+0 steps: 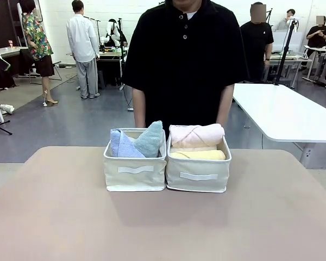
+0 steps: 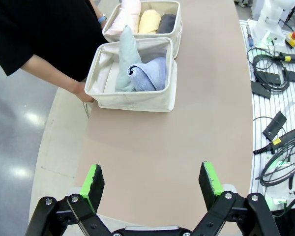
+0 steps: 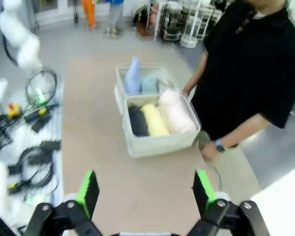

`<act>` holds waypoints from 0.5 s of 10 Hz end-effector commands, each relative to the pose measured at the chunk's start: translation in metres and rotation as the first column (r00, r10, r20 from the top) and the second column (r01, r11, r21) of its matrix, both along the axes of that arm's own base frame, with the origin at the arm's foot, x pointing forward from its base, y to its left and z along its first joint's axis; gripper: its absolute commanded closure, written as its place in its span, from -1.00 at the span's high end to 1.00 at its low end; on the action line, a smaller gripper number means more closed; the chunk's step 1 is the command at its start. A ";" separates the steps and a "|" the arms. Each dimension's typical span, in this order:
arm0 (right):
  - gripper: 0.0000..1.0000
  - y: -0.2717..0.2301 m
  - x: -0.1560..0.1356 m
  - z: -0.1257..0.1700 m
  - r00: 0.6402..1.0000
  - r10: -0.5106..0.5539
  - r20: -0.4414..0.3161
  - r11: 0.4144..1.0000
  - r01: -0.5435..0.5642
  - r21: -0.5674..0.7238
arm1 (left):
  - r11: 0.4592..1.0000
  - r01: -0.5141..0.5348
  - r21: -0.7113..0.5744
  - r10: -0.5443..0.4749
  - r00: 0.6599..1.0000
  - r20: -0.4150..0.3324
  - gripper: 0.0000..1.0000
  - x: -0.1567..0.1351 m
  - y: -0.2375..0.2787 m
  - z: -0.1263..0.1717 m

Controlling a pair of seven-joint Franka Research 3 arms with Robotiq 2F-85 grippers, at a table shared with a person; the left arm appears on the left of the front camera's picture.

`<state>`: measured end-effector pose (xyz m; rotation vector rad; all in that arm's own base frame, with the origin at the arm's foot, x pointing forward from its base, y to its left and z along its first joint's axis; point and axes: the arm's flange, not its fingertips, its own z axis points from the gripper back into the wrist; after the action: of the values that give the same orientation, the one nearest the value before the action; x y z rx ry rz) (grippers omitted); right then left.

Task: Sort the towels based on their folding style.
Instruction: Pick up another triangle-folded towel from the table and place it in the left Fabric basket.

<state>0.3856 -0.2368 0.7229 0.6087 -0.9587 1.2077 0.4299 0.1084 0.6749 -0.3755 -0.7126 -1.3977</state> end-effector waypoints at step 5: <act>1.00 -0.057 0.030 -0.041 0.990 0.129 -0.060 0.977 -0.116 0.177 | 1.000 0.007 -0.009 -0.006 1.000 0.007 1.00 -0.001 0.000 0.000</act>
<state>0.4140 -0.2893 0.6600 0.8711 -1.0300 1.1630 0.4299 0.1083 0.6749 -0.3758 -0.7123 -1.3980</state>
